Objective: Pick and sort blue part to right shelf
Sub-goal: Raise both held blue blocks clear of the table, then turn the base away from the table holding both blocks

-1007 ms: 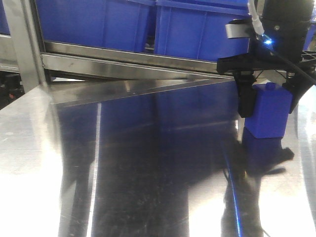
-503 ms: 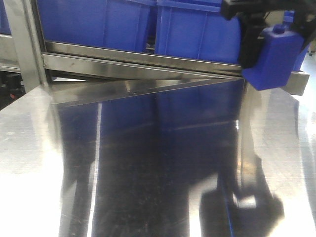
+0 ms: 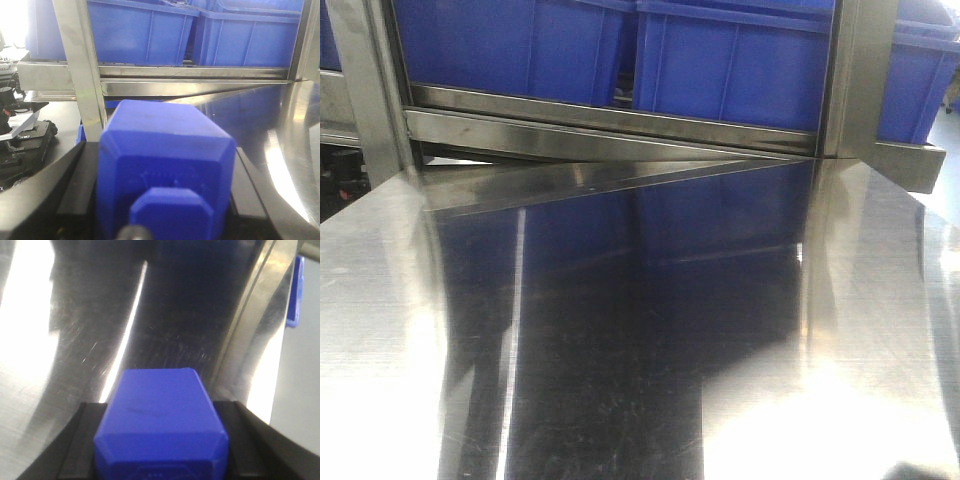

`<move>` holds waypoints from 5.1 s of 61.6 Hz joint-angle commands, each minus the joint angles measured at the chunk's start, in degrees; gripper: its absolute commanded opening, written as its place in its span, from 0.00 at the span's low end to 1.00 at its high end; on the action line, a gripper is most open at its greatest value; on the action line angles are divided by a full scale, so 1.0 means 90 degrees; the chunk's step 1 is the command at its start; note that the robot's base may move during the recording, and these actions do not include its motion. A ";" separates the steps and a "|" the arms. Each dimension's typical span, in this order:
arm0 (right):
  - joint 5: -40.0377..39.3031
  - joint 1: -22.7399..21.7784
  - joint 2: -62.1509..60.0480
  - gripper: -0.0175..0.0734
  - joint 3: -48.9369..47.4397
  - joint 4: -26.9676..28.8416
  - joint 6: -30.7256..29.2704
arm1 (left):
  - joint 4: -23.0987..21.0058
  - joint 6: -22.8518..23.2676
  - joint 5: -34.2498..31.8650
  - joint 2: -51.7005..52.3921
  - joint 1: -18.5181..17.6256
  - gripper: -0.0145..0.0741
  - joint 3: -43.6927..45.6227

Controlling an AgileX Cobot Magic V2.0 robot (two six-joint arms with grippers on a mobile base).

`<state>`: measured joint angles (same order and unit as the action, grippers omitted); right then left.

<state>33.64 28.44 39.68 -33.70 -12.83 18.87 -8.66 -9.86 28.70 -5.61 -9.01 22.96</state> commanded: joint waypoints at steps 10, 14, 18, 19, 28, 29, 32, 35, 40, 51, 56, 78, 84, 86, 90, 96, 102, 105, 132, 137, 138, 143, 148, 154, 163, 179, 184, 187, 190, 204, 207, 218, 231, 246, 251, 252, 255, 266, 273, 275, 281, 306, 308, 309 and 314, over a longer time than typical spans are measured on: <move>-0.0649 -0.0009 -0.2196 0.51 0.0715 -0.0285 -0.0200 | -0.0036 -0.0005 -0.0616 -0.0079 -0.0038 0.56 0.0185; -0.0626 -0.0009 -0.2816 0.51 0.0832 -0.0285 -0.0371 | -0.0036 -0.0005 -0.0616 -0.0079 -0.0038 0.56 0.0185; -0.0550 -0.0009 -0.3277 0.51 0.0880 -0.0285 -0.0524 | -0.0036 -0.0005 -0.0616 -0.0079 -0.0038 0.56 0.0185; -0.0523 -0.0009 -0.3407 0.51 0.0880 -0.0285 -0.0594 | -0.0036 -0.0005 -0.0616 -0.0079 -0.0038 0.56 0.0185; -0.0596 -0.0009 -0.3997 0.51 0.0880 -0.0297 -0.0963 | -0.0036 -0.0005 -0.0588 -0.0079 -0.0038 0.56 0.0185; -0.0613 -0.0009 -0.4047 0.51 0.0880 -0.0297 -0.0963 | -0.0036 -0.0005 -0.0588 -0.0079 -0.0038 0.56 0.0185; -0.0655 -0.0009 -0.4127 0.51 0.0880 -0.0310 -0.0963 | -0.0036 -0.0005 -0.0588 -0.0079 -0.0038 0.56 0.0185; -0.0698 -0.0009 -0.4127 0.51 0.0880 -0.0315 -0.0963 | -0.0036 -0.0005 -0.0588 -0.0079 -0.0038 0.56 0.0185; -0.0811 -0.0009 -0.4121 0.51 0.0880 -0.0347 -0.0963 | -0.0036 -0.0005 -0.0588 -0.0079 -0.0038 0.56 0.0185; -0.0824 -0.0009 -0.4121 0.51 0.0880 -0.0347 -0.0963 | -0.0036 -0.0005 -0.0588 -0.0079 -0.0038 0.56 0.0185; -0.0824 -0.0009 -0.4121 0.51 0.0880 -0.0347 -0.0963 | -0.0036 -0.0005 -0.0588 -0.0079 -0.0038 0.56 0.0185; -0.0824 -0.0009 -0.4121 0.51 0.0880 -0.0347 -0.0963 | -0.0036 -0.0005 -0.0588 -0.0079 -0.0038 0.56 0.0185; -0.0824 -0.0009 -0.4121 0.51 0.0880 -0.0347 -0.0963 | -0.0036 -0.0005 -0.0588 -0.0079 -0.0038 0.56 0.0185; -0.0824 -0.0009 -0.4121 0.51 0.0880 -0.0347 -0.0963 | -0.0036 -0.0005 -0.0588 -0.0079 -0.0038 0.56 0.0185; -0.0824 -0.0009 -0.4121 0.51 0.0880 -0.0347 -0.0963 | -0.0036 -0.0005 -0.0588 -0.0079 -0.0038 0.56 0.0185; -0.0824 -0.0009 -0.4121 0.51 0.0880 -0.0347 -0.0963 | -0.0036 -0.0005 -0.0588 -0.0079 -0.0038 0.56 0.0185; -0.0824 -0.0009 -0.4121 0.51 0.0880 -0.0347 -0.0963 | -0.0036 -0.0005 -0.0588 -0.0079 -0.0038 0.56 0.0185; -0.0824 -0.0009 -0.4121 0.51 0.0880 -0.0347 -0.0963 | -0.0036 -0.0005 -0.0588 -0.0079 -0.0038 0.56 0.0185; -0.0809 -0.0009 -0.4104 0.51 0.0880 -0.0347 -0.0963 | -0.0036 -0.0005 -0.0585 -0.0104 -0.0038 0.56 0.0185; -0.0809 -0.0009 -0.4104 0.51 0.0880 -0.0347 -0.0963 | -0.0036 -0.0005 -0.0585 -0.0104 -0.0038 0.56 0.0185; -0.0809 -0.0009 -0.4104 0.51 0.0880 -0.0347 -0.0963 | -0.0036 -0.0005 -0.0585 -0.0104 -0.0038 0.56 0.0185; -0.0809 -0.0009 -0.4104 0.51 0.0880 -0.0347 -0.0963 | -0.0036 -0.0005 -0.0585 -0.0104 -0.0038 0.56 0.0185; -0.0809 -0.0009 -0.4104 0.51 0.0880 -0.0347 -0.0963 | -0.0036 -0.0005 -0.0585 -0.0104 -0.0038 0.56 0.0185; -0.0809 -0.0009 -0.4104 0.51 0.0880 -0.0347 -0.0963 | -0.0036 -0.0005 -0.0585 -0.0104 -0.0038 0.56 0.0185; -0.0809 -0.0009 -0.4104 0.51 0.0880 -0.0347 -0.0963 | -0.0036 -0.0005 -0.0585 -0.0104 -0.0038 0.56 0.0185; -0.0809 -0.0009 -0.4104 0.51 0.0880 -0.0347 -0.0963 | -0.0036 -0.0005 -0.0585 -0.0104 -0.0038 0.56 0.0185; -0.0809 -0.0009 -0.4104 0.51 0.0880 -0.0347 -0.0963 | -0.0036 -0.0005 -0.0585 -0.0104 -0.0038 0.56 0.0185; -0.0809 -0.0009 -0.4104 0.51 0.0880 -0.0347 -0.0963 | -0.0036 -0.0005 -0.0585 -0.0104 -0.0038 0.56 0.0185; -0.0809 -0.0009 -0.4104 0.51 0.0880 -0.0347 -0.0963 | -0.0036 -0.0005 -0.0585 -0.0104 -0.0038 0.56 0.0185; -0.0809 -0.0009 -0.4104 0.51 0.0880 -0.0347 -0.0963 | -0.0036 -0.0005 -0.0585 -0.0104 -0.0038 0.56 0.0185; -0.0809 -0.0009 -0.4104 0.51 0.0880 -0.0347 -0.0963 | -0.0036 -0.0005 -0.0585 -0.0104 -0.0038 0.56 0.0185; -0.0809 -0.0009 -0.4104 0.51 0.0880 -0.0347 -0.0963 | -0.0036 -0.0005 -0.0585 -0.0104 -0.0038 0.56 0.0185; -0.0809 -0.0009 -0.4104 0.51 0.0880 -0.0347 -0.0963 | -0.0036 -0.0005 -0.0585 -0.0104 -0.0038 0.56 0.0185; -0.0809 -0.0009 -0.4104 0.51 0.0880 -0.0347 -0.0963 | -0.0036 -0.0005 -0.0585 -0.0104 -0.0038 0.56 0.0185; -0.0809 -0.0009 -0.4104 0.51 0.0880 -0.0347 -0.0963 | -0.0036 -0.0005 -0.0585 -0.0104 -0.0038 0.56 0.0185; -0.0809 -0.0009 -0.4104 0.51 0.0880 -0.0347 -0.0963 | -0.0036 -0.0005 -0.0585 -0.0104 -0.0038 0.56 0.0185; -0.0809 -0.0009 -0.4104 0.51 0.0880 -0.0347 -0.0963 | -0.0036 -0.0005 -0.0585 -0.0104 -0.0038 0.56 0.0185; -0.0809 -0.0009 -0.4104 0.51 0.0880 -0.0347 -0.0963 | -0.0036 -0.0005 -0.0585 -0.0104 -0.0038 0.56 0.0185; -0.0809 -0.0009 -0.4104 0.51 0.0880 -0.0347 -0.0963 | -0.0036 -0.0005 -0.0585 -0.0104 -0.0038 0.56 0.0185; -0.0809 -0.0009 -0.4104 0.51 0.0880 -0.0347 -0.0963 | -0.0036 -0.0005 -0.0585 -0.0104 -0.0038 0.56 0.0185; -0.0809 -0.0009 -0.4104 0.51 0.0880 -0.0347 -0.0963 | -0.0036 -0.0005 -0.0585 -0.0104 -0.0038 0.56 0.0185; -0.0804 -0.0009 -0.4106 0.51 0.0880 -0.0347 -0.0963 | -0.0036 -0.0005 -0.0585 -0.0104 -0.0038 0.56 0.0185; -0.0804 -0.0009 -0.4106 0.51 0.0880 -0.0347 -0.0963 | -0.0036 -0.0005 -0.0585 -0.0104 -0.0038 0.56 0.0185; -0.0804 -0.0009 -0.4106 0.51 0.0880 -0.0347 -0.0963 | -0.0036 -0.0005 -0.0585 -0.0104 -0.0038 0.56 0.0185; -0.0804 -0.0009 -0.4106 0.51 0.0880 -0.0347 -0.0963 | -0.0036 -0.0005 -0.0585 -0.0104 -0.0038 0.56 0.0185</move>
<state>31.82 28.44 1.67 -24.11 -14.88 10.85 -8.63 -9.86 28.56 -5.39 -9.01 22.96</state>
